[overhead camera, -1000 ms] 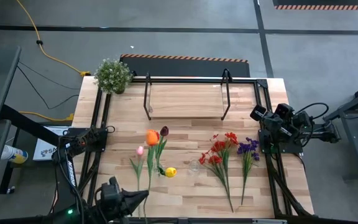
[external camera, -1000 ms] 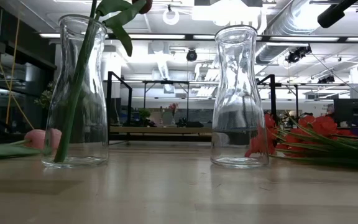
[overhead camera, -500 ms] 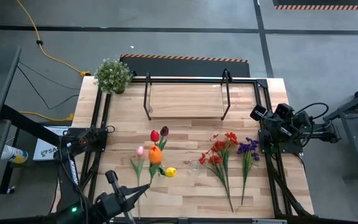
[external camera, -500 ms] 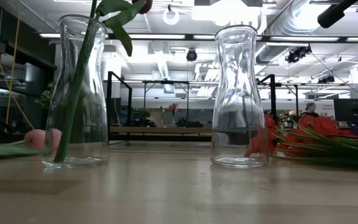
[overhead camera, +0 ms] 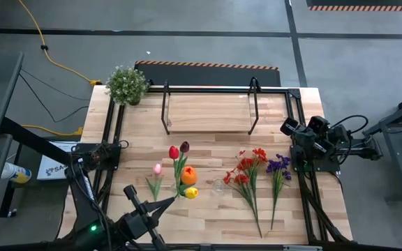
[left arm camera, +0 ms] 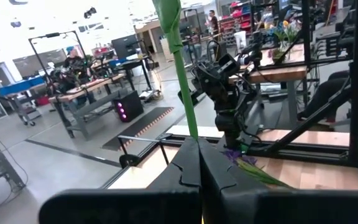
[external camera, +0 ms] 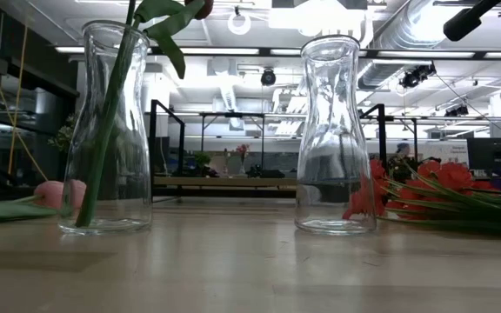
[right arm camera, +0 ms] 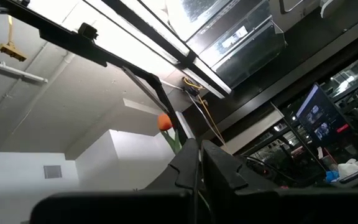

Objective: Pick and place flowers into a vace then onto a shelf
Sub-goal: Put the orange flower into the left transparent vase, then put the pink flower into the left transparent vase

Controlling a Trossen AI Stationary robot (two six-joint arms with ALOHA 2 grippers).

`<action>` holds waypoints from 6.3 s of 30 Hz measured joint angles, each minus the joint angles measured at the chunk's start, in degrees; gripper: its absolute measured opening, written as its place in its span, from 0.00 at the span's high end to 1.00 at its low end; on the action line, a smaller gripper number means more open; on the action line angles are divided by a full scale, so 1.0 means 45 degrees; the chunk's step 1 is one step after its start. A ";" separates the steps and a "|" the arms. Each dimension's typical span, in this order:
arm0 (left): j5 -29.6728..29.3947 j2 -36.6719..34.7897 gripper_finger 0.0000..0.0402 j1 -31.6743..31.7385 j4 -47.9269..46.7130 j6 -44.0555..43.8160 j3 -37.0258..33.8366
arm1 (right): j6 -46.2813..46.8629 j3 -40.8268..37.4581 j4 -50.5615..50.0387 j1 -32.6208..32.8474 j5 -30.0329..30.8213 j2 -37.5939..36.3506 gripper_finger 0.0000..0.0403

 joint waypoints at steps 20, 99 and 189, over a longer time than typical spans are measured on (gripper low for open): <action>-0.0013 -0.0218 0.95 -0.0185 0.0001 0.1295 -0.0114 | -0.0002 -0.0004 -0.0269 -0.0001 0.0031 0.0000 0.97; -0.0011 -0.4483 0.95 0.0933 0.2093 -0.7899 -1.0744 | 0.0285 0.0000 -0.1284 0.0003 0.1092 0.0095 0.97; 0.5192 -0.3127 0.81 0.1105 0.4847 -0.8884 -1.2492 | 0.0809 0.0000 -0.1283 0.0003 0.0942 0.0095 0.97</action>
